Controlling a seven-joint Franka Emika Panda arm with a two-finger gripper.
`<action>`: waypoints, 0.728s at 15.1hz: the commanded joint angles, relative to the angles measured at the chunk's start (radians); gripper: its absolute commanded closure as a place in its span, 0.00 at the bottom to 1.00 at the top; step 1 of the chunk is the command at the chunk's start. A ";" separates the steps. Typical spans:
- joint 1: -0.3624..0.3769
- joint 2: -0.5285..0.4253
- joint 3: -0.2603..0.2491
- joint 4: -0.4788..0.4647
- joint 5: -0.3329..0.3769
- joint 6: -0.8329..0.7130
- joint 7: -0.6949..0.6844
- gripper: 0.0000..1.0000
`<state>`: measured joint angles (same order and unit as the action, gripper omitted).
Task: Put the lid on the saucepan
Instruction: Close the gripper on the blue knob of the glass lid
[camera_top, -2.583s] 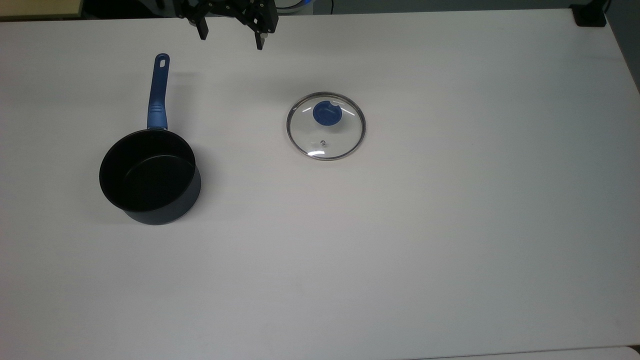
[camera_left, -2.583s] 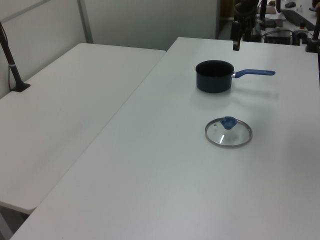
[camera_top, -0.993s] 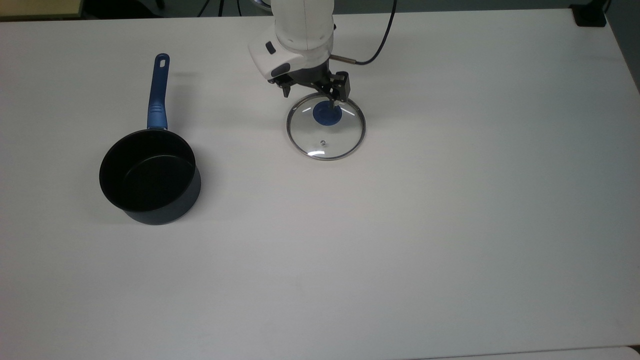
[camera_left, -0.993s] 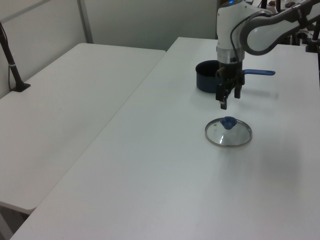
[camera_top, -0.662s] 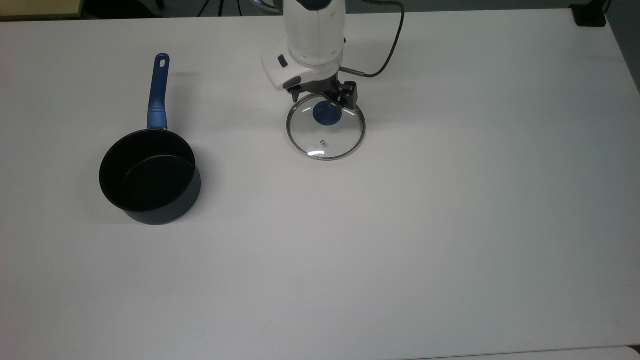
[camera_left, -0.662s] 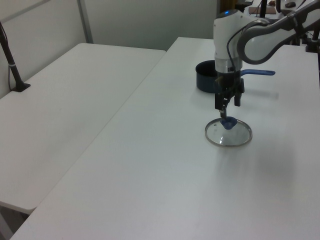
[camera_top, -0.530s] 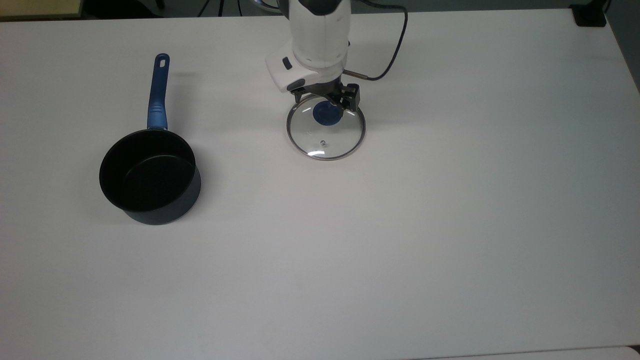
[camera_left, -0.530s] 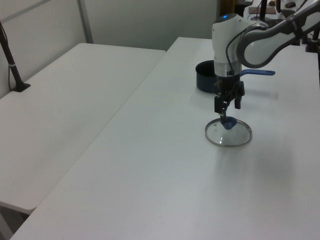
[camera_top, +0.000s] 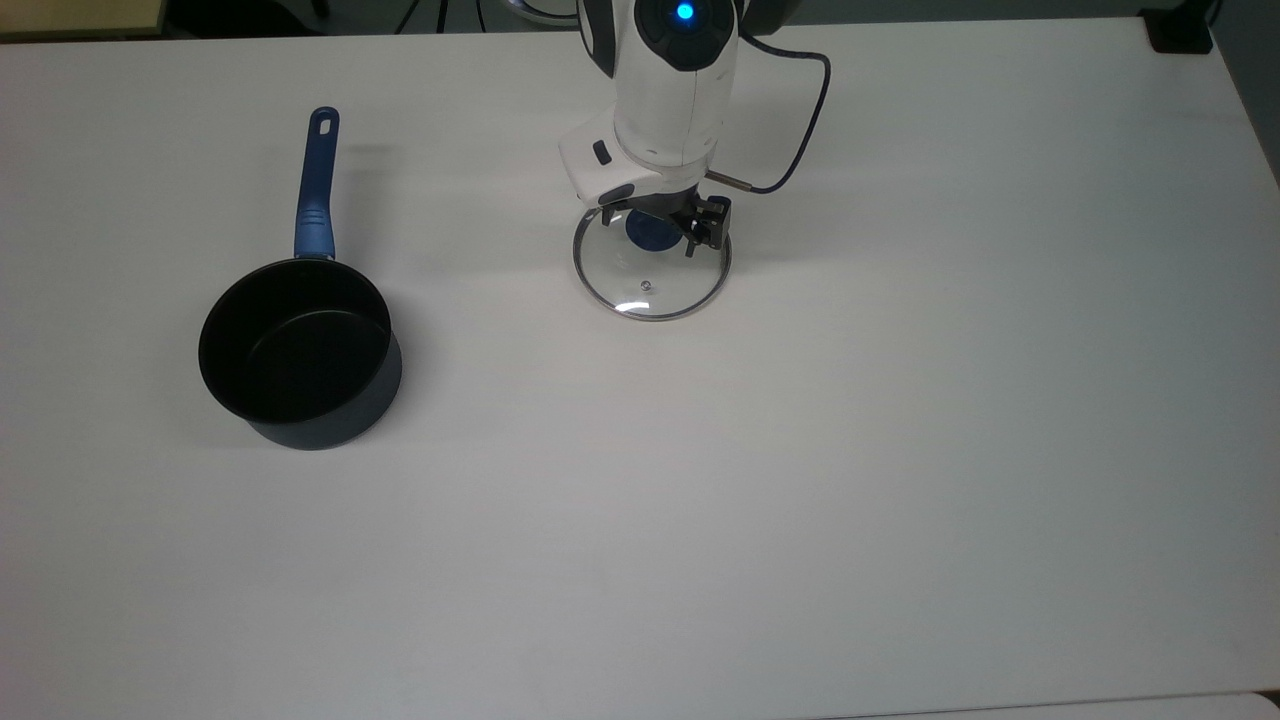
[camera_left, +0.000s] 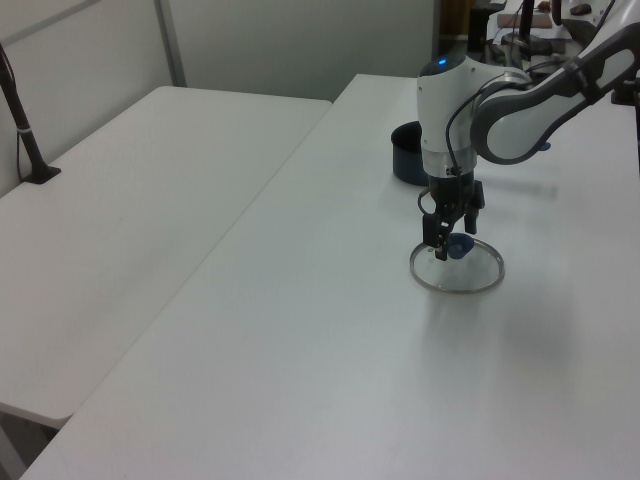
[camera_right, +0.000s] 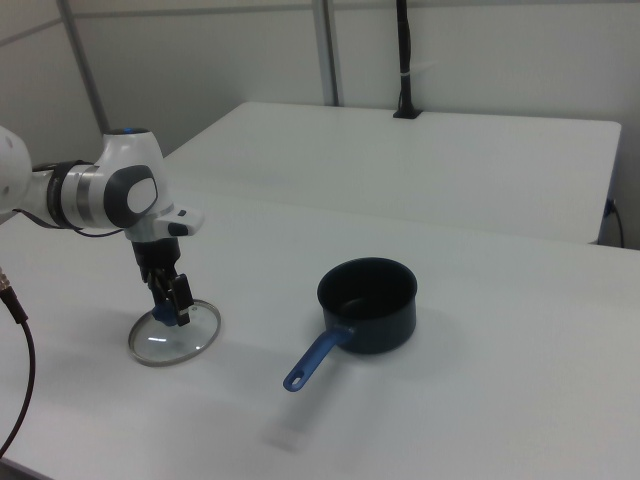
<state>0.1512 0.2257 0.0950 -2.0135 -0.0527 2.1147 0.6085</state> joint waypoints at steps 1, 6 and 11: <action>0.010 -0.016 -0.001 -0.019 -0.018 0.022 0.028 0.00; 0.010 -0.020 -0.001 -0.018 -0.035 0.013 0.031 0.52; -0.001 -0.060 -0.001 -0.010 -0.035 -0.036 0.022 0.59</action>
<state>0.1492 0.2202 0.0953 -2.0129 -0.0699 2.1143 0.6146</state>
